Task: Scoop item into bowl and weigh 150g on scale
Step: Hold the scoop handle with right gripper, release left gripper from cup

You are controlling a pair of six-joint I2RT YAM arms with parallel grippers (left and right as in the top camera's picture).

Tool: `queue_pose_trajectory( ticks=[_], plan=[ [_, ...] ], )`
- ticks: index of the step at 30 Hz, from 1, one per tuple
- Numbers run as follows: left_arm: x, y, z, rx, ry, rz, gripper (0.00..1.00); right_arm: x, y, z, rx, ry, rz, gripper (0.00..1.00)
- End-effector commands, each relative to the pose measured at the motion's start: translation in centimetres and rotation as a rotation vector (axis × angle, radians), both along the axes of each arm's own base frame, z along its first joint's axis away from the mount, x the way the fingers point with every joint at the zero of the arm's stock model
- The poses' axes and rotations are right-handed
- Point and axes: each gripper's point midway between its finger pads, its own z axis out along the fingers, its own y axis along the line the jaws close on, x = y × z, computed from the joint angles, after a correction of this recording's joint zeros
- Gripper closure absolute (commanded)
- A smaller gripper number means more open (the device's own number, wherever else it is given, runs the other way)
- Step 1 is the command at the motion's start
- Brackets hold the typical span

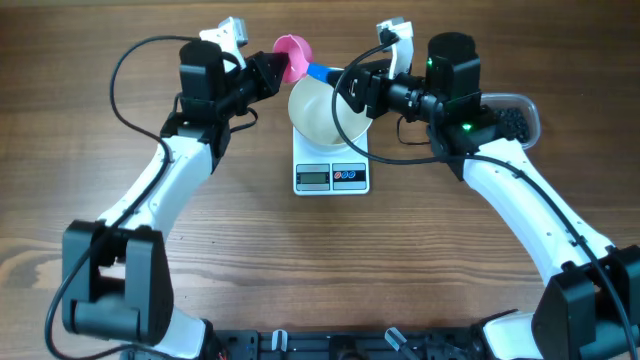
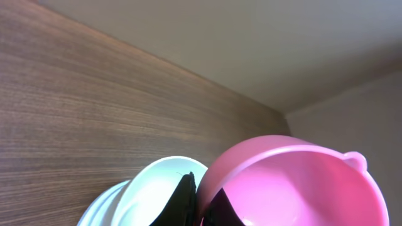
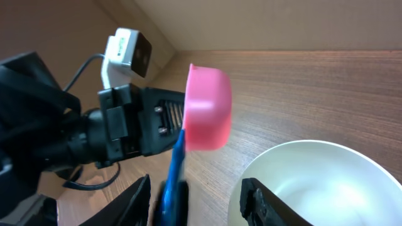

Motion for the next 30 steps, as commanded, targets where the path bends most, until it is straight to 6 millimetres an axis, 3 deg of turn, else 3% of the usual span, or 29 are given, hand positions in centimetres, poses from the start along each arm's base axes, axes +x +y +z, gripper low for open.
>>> queue_pose_trajectory(
  ticks=[1, 12, 18, 23, 30],
  plan=[
    [-1.1, -0.8, 0.8, 0.052, -0.045, -0.066, 0.96, -0.1, 0.2, 0.9, -0.004, -0.027, 0.009, 0.55],
    [-1.4, -1.9, 0.9, 0.087, -0.082, -0.108, 0.96, -0.8, 1.5, 0.4, -0.02, -0.02, 0.024, 0.61],
    [-1.3, -1.7, 0.9, 0.092, -0.082, -0.095, 0.96, -0.6, 0.8, -1.0, -0.05, 0.047, -0.03, 0.68],
    [-1.3, -1.6, 0.9, 0.093, -0.081, -0.093, 0.96, -0.5, 0.7, -1.0, -0.051, 0.048, -0.038, 0.72],
    [-1.3, -1.6, 0.9, 0.093, -0.081, -0.093, 0.96, -0.5, 0.7, -1.0, -0.039, 0.065, -0.047, 0.9]
  ],
)
